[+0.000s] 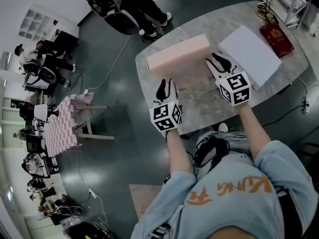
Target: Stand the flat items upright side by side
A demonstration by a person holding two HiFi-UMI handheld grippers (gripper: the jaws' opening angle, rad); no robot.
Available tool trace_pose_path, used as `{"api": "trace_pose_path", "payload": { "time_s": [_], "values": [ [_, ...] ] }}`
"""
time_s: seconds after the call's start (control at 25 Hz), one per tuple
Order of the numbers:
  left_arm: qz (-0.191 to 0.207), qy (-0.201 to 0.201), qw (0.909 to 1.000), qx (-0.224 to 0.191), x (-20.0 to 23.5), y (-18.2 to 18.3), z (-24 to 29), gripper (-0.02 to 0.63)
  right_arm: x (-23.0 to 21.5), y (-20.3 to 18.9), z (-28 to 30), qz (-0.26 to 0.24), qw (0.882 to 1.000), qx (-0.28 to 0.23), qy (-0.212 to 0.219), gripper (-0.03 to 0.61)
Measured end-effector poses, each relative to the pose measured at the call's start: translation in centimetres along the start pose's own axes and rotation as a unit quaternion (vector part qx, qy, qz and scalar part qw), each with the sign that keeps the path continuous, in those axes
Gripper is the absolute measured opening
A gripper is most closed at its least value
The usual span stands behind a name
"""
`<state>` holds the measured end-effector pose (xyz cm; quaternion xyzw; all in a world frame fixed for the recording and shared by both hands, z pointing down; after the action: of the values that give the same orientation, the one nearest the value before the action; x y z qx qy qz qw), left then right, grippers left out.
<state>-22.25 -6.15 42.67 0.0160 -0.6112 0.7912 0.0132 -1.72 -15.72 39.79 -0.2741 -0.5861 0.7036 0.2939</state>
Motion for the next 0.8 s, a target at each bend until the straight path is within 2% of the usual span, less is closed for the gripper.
{"api": "trace_pose_path", "payload": {
  "time_s": [0.24,0.36,0.52,0.8],
  "values": [
    [-0.004,-0.021,0.9996,-0.018,-1.1,0.5,0.0,0.009,0.5,0.4,-1.3,0.002,1.0,-0.012,-0.009,0.003],
    [-0.022,-0.043,0.9987,-0.019,-2.1,0.2,-0.4,0.006,1.6,0.0,-2.3,0.011,1.0,-0.015,0.008,0.003],
    [-0.039,-0.1,0.9942,-0.012,-4.2,-0.4,-1.2,0.006,3.0,-0.7,-3.6,0.025,1.0,-0.013,0.008,0.002],
    [-0.068,-0.142,0.9876,0.003,-6.9,-2.7,-3.6,0.007,4.9,-1.9,-6.7,0.031,0.999,0.009,-0.011,0.002]
  ]
}}
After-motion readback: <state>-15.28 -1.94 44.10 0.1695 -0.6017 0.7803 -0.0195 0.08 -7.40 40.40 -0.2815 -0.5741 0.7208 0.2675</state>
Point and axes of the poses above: the fingertips, and each gripper's own axes: z forward along the fingers, x to its left, y out of its top, the point moved 5 cm from there along -z, backward along the fingers, and after that the axes turned 1 degree about y, right-handed, at the moved point
